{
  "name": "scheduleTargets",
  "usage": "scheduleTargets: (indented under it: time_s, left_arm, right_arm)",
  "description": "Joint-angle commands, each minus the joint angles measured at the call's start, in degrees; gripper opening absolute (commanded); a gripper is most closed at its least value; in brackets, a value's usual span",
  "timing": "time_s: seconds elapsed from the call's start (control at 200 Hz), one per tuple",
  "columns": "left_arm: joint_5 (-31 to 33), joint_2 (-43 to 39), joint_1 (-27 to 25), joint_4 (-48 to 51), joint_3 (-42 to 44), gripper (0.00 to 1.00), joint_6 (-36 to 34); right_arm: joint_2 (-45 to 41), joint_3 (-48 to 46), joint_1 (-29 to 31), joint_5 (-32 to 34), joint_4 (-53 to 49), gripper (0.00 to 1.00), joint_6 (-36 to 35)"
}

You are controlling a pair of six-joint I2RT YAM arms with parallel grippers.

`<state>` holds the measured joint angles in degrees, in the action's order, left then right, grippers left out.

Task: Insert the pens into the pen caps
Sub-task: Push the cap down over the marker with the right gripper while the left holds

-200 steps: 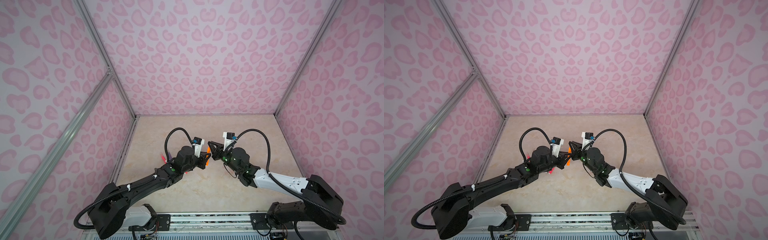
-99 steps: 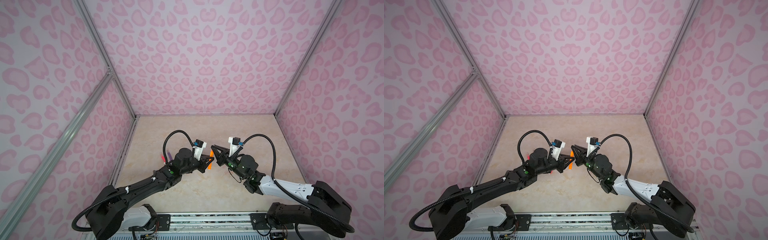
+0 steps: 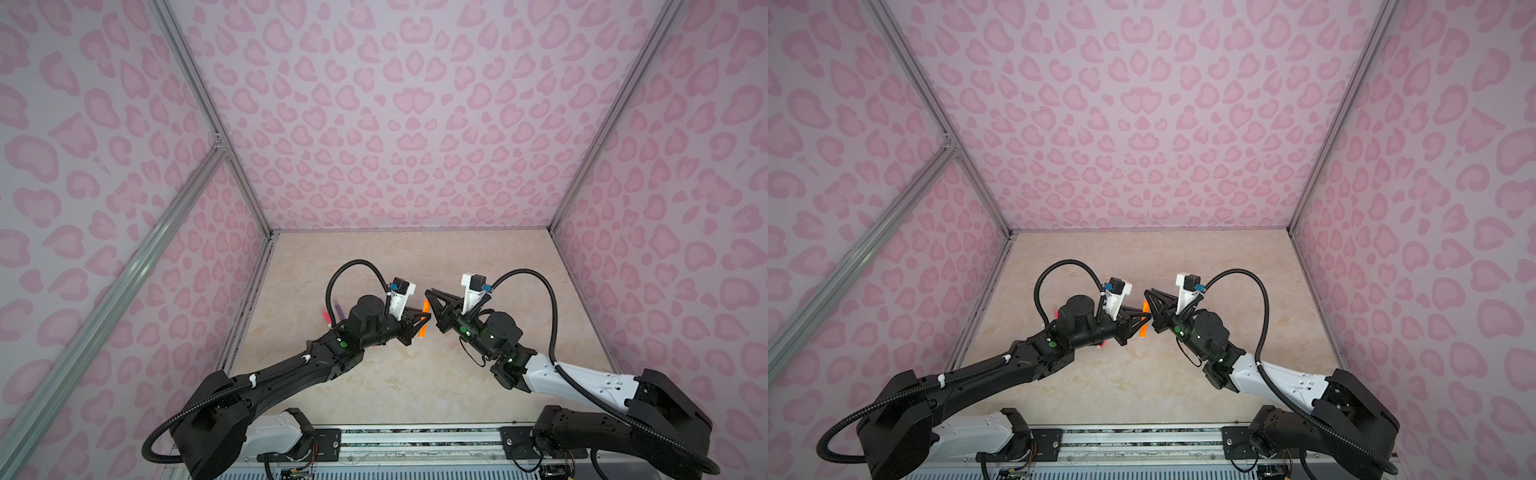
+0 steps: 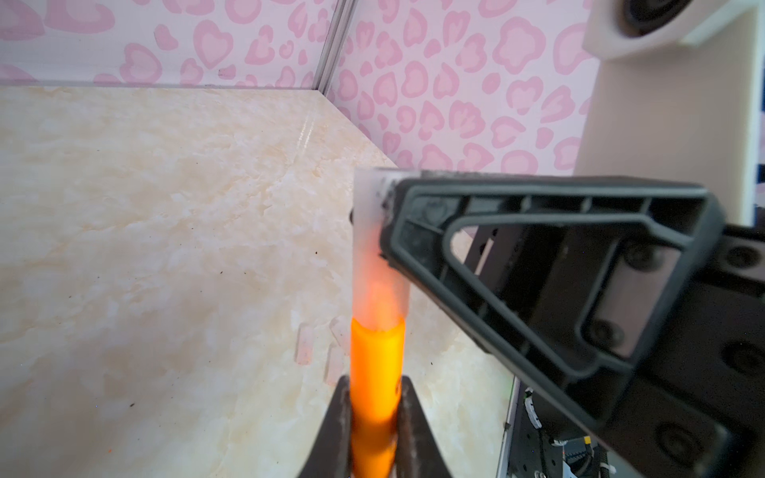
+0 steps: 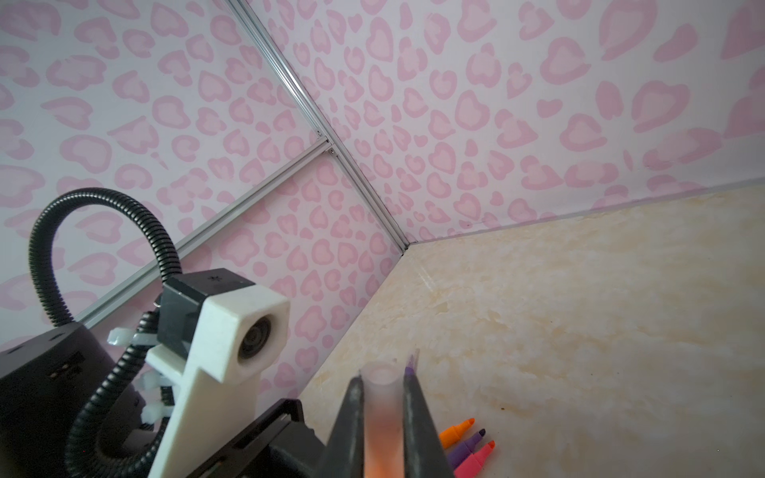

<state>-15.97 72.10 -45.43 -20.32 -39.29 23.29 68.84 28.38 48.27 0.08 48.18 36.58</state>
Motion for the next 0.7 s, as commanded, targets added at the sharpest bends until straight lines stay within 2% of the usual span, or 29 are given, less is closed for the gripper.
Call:
scheduleTargets:
  time_s: [0.0,0.12,0.415,0.56,0.7]
  left_arm:
    - [11.81,0.50,0.22,0.27,-1.32,0.03,0.35]
    - [11.15,0.68,0.02,0.82,-1.89,0.03,-0.21]
    - [4.53,-1.37,-0.15,-3.67,0.02,0.03,-0.50]
    - [-0.91,-2.75,-0.10,-6.00,0.70,0.03,-1.11]
    - [-3.67,-3.94,-0.16,-8.79,2.16,0.03,-0.81]
  right_arm:
    - [-0.75,0.47,2.77,1.67,-4.29,0.02,-0.57]
    - [-0.74,2.22,4.98,4.22,-6.96,0.02,-2.47]
    - [-2.00,-0.81,5.07,-0.19,0.42,0.05,-5.21]
    - [-2.09,-2.42,2.99,-8.35,5.89,0.05,-4.16]
    - [-1.60,-2.95,2.45,-12.96,9.34,0.04,-4.57]
